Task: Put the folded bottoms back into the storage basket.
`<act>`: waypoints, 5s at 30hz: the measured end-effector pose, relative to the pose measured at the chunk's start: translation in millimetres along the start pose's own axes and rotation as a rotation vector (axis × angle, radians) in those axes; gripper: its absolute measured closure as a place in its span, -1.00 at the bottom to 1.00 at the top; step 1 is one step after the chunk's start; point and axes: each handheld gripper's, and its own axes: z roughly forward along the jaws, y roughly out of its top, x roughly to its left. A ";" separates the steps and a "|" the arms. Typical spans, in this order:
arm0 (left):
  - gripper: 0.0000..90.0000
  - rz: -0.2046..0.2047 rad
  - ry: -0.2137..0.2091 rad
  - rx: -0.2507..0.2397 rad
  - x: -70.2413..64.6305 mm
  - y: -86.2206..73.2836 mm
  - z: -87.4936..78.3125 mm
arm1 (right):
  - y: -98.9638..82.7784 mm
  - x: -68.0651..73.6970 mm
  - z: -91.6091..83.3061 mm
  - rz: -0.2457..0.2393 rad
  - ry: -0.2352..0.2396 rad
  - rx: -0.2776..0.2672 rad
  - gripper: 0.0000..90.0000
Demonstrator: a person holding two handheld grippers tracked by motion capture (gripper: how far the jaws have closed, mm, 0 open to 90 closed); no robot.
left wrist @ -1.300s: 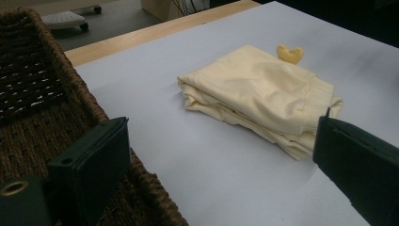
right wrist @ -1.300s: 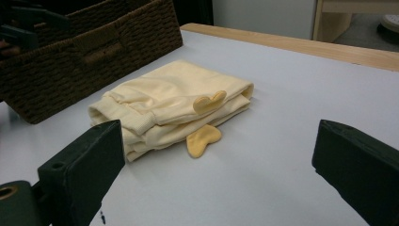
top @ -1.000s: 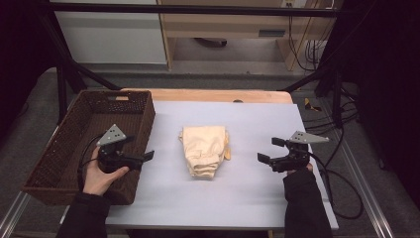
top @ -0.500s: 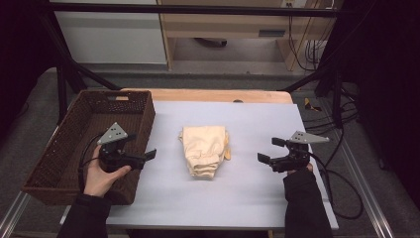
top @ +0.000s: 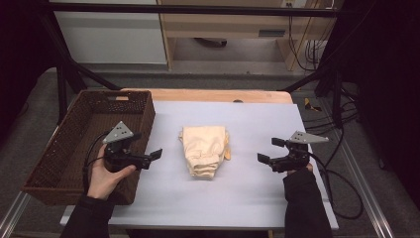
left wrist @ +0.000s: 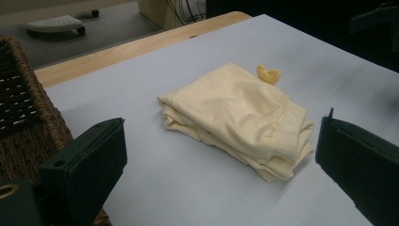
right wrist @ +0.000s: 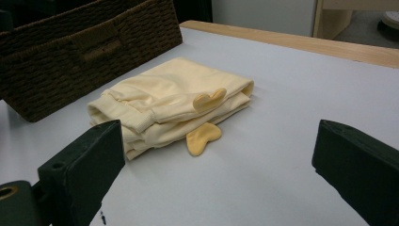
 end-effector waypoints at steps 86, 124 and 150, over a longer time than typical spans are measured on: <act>-0.95 -0.031 -0.078 0.108 -36.7 1.5 102.4 | -1.1 -0.6 -1.0 0.001 -0.012 0.000 -0.93; -0.87 -0.141 -0.017 0.163 -2.1 -6.9 141.4 | -1.4 -1.7 -1.2 0.004 -0.014 0.000 -0.93; -0.47 -0.252 0.001 0.250 17.7 -20.7 164.9 | -1.5 -2.1 -0.9 0.005 -0.013 0.000 -0.93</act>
